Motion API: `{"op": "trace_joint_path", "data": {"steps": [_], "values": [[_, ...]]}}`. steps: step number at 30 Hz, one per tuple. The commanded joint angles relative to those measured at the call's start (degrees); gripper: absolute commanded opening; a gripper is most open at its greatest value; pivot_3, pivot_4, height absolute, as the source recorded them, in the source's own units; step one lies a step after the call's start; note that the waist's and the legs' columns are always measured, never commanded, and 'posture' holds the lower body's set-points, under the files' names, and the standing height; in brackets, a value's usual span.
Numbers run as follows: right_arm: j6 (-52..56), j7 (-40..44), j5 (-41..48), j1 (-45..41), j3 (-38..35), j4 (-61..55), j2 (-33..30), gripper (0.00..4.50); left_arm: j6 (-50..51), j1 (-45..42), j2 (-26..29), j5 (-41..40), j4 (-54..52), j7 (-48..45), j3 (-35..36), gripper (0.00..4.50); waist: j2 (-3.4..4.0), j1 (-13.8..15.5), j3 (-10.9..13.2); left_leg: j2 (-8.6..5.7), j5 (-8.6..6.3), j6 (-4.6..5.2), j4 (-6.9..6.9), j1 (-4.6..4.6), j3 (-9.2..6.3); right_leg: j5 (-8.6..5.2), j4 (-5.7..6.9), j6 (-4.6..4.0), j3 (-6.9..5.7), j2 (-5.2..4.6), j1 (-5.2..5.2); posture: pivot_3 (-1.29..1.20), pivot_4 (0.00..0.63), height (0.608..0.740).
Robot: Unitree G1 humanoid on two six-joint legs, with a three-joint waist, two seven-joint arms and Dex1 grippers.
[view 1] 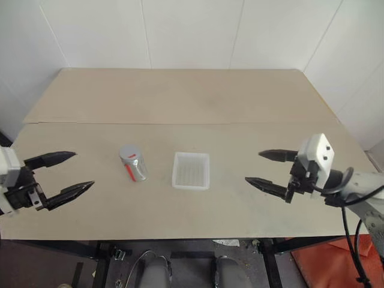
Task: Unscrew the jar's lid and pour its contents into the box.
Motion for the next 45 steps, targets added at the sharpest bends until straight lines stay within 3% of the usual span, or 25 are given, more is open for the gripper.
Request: {"op": "trace_joint_path", "data": {"steps": [1,8,15,24,37,40,45], "values": [[-2.89,1.13,0.04,-1.41,0.54,-1.07,0.52,4.5,-0.02,1.3,-1.58,-1.11,-3.38,0.96,1.45,4.48,0.0,-0.14,0.0,0.0,0.0,0.0,0.0,-0.01,0.01,0.0,-0.01,0.0,0.01,0.0,-0.01,0.0,0.15,0.74],[-3.97,1.98,-1.43,-4.9,1.73,1.52,0.47,4.5,-0.09,3.23,-7.38,0.92,-8.78,8.03,-2.63,4.48,-0.01,-0.21,-0.01,0.0,0.0,0.0,0.01,0.04,0.0,0.01,0.03,-0.01,0.01,0.01,0.02,0.0,0.15,0.74],[-5.64,4.76,-4.29,-8.75,5.08,3.31,-0.93,4.5,0.09,3.47,-16.72,10.46,-14.51,24.19,-13.85,4.48,-0.02,-0.19,-0.01,-0.03,0.0,0.0,0.02,0.03,-0.03,0.03,0.02,-0.01,0.03,0.01,0.06,0.0,0.15,0.74],[-2.54,7.32,-3.04,-18.71,9.47,6.52,-1.17,4.5,-0.25,-4.32,-27.95,22.71,-13.36,43.02,-27.85,4.48,-0.03,-0.13,-0.02,-0.08,0.0,0.0,0.03,0.13,-0.09,0.03,0.04,-0.02,0.02,0.01,0.19,0.0,0.15,0.74],[-3.27,13.17,-2.45,-21.75,10.15,7.85,-1.45,4.5,-7.0,-14.25,-34.79,28.06,-1.01,48.2,-34.01,4.48,-0.04,0.02,-0.02,-0.11,0.0,0.01,0.04,0.15,-0.11,0.05,0.06,-0.03,0.0,0.0,0.21,0.0,0.15,0.74],[-3.06,13.62,-2.22,-21.33,9.46,7.29,-1.84,4.5,-9.19,-15.82,-35.71,28.31,1.11,48.14,-34.58,3.86,-0.04,0.03,-0.02,-0.11,0.0,0.01,0.04,0.14,-0.11,0.05,0.06,-0.03,0.0,-0.01,0.21,0.0,0.15,0.74],[-2.77,13.07,-1.9,-20.53,8.56,6.01,-2.42,4.5,-9.44,-17.11,-36.25,28.26,2.28,47.66,-35.52,2.19,-0.04,0.02,-0.02,-0.11,0.0,0.01,0.03,0.14,-0.11,0.05,0.06,-0.03,0.0,0.0,0.21,0.0,0.15,0.74]]}}
